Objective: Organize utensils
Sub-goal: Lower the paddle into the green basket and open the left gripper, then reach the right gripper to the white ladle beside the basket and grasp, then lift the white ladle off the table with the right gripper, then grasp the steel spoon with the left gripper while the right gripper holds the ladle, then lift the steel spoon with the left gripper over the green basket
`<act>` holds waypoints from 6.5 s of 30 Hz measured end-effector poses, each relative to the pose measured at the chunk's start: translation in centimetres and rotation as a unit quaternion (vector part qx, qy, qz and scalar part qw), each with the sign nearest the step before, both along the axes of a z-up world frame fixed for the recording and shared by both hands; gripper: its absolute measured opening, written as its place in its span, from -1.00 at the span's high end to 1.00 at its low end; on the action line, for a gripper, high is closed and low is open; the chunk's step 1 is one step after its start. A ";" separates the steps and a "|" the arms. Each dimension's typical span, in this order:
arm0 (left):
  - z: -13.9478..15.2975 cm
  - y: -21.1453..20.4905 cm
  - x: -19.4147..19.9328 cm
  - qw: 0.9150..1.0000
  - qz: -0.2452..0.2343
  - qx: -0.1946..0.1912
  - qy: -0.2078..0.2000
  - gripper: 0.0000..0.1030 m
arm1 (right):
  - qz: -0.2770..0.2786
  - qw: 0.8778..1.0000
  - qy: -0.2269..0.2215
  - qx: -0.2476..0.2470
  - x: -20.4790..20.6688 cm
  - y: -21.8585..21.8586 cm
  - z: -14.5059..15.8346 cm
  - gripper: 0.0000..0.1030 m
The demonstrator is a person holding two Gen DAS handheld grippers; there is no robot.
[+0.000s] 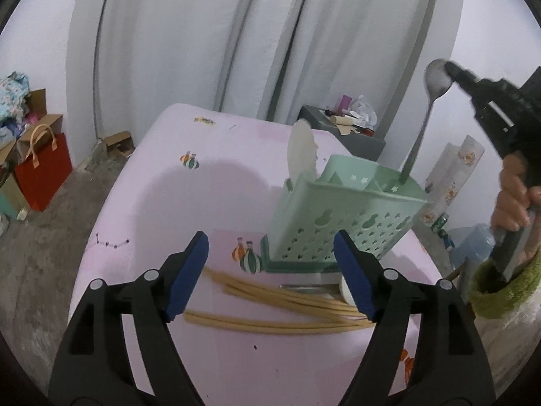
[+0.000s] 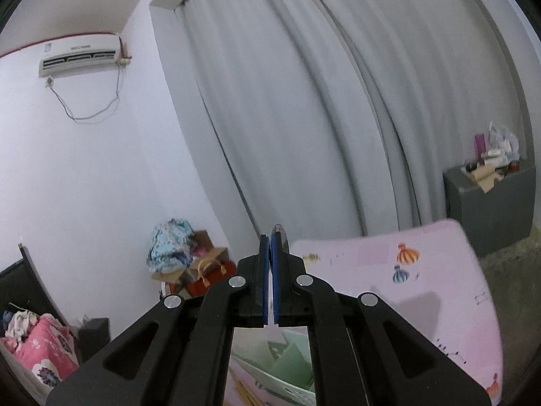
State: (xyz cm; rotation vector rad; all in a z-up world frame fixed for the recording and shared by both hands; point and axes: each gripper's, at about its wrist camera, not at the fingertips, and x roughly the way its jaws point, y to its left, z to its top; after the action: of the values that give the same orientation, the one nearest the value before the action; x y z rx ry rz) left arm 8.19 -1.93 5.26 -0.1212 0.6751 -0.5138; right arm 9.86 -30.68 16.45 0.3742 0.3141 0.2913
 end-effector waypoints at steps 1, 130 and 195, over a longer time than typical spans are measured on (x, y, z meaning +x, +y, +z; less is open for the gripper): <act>-0.2 0.0 -0.2 1.000 0.001 0.003 -0.001 -0.44 | 0.000 1.000 0.005 -0.003 0.2 0.1 -0.7 0.96; -8.6 -20.9 -4.6 0.901 -0.341 0.244 -0.112 0.26 | -0.188 0.942 0.274 -0.045 -10.0 -4.4 -17.4 0.94; 15.4 -1.4 4.4 0.948 -0.074 -0.268 -0.157 0.95 | -0.158 0.965 0.207 -0.027 -11.1 -1.9 -13.3 0.94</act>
State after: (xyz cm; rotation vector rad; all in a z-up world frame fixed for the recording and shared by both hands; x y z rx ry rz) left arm 12.61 -3.32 20.69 -0.4921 0.2189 -0.8345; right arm -1.20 -32.58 3.11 0.4239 0.6635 -0.1131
